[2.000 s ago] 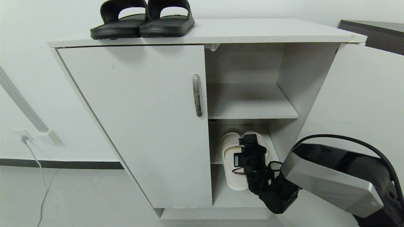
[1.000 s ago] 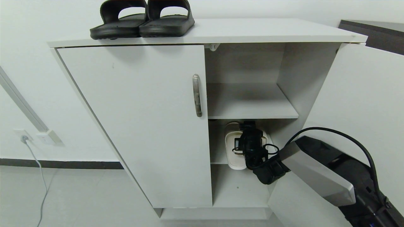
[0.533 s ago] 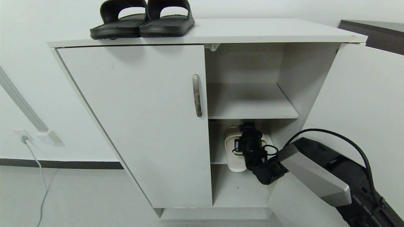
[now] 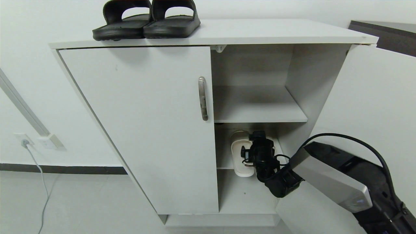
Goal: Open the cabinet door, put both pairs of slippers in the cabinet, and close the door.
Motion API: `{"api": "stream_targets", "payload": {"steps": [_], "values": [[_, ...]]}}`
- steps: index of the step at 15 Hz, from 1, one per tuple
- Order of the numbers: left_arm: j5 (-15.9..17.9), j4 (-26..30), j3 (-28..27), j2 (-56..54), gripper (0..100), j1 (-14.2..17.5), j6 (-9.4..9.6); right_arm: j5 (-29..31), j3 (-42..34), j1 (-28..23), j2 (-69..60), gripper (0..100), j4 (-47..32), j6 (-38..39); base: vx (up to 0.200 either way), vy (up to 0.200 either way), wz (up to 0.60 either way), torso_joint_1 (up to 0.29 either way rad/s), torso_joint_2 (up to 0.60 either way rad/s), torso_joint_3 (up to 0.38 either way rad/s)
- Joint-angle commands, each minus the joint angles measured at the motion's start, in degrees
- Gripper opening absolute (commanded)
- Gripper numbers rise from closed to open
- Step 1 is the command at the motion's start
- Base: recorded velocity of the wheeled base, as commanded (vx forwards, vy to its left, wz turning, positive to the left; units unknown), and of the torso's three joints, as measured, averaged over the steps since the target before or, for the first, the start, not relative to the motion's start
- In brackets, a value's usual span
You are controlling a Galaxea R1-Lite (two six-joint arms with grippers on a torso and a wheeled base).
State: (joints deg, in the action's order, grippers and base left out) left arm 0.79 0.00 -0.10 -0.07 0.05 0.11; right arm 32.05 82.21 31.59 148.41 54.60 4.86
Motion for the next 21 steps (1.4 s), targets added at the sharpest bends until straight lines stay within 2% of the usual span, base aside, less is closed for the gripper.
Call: {"api": "stream_targets", "payload": {"steps": [1,4,5,6,10,14,20,21], "values": [[0.0,0.0,0.01,0.07,0,-0.05,0.07,0.03,-11.9,2.16,-8.75,100,4.81,-0.12,0.0,0.0,0.0,0.0,0.0,0.0],[0.0,0.0,0.01,0.07,0,0.04,0.15,0.38,-25.0,4.8,-15.43,100,11.84,-0.12,0.0,0.0,0.0,0.0,0.0,0.0],[0.0,0.0,0.01,0.07,0,0.04,0.15,0.47,-26.49,5.06,-16.13,100,12.72,-0.12,0.0,0.0,0.0,0.0,0.0,0.0],[0.09,0.0,0.01,0.07,0,0.04,0.15,0.47,-33.7,6.47,-19.38,100,16.41,-0.03,0.0,0.0,0.0,0.0,0.0,0.0],[0.09,0.0,0.01,0.07,0,0.04,0.24,0.56,-47.94,11.48,-25.45,100,23.97,-0.03,0.0,0.0,0.0,0.0,0.0,0.0],[0.09,0.0,0.01,0.07,0,-0.05,0.33,0.56,-49.52,12.18,-26.06,100,24.5,-0.47,0.0,0.0,0.0,0.0,0.0,0.0],[0.0,0.0,0.01,0.07,0,-0.05,0.42,0.56,-49.78,12.54,-26.06,100,25.12,-0.47,-0.2,0.0,0.0,0.002,0.0,0.002],[0.0,0.0,0.01,0.07,0,-0.05,0.42,0.56,-49.78,12.54,-26.15,100,25.38,-0.47,0.0,0.0,0.0,0.0,0.0,0.0]]}}
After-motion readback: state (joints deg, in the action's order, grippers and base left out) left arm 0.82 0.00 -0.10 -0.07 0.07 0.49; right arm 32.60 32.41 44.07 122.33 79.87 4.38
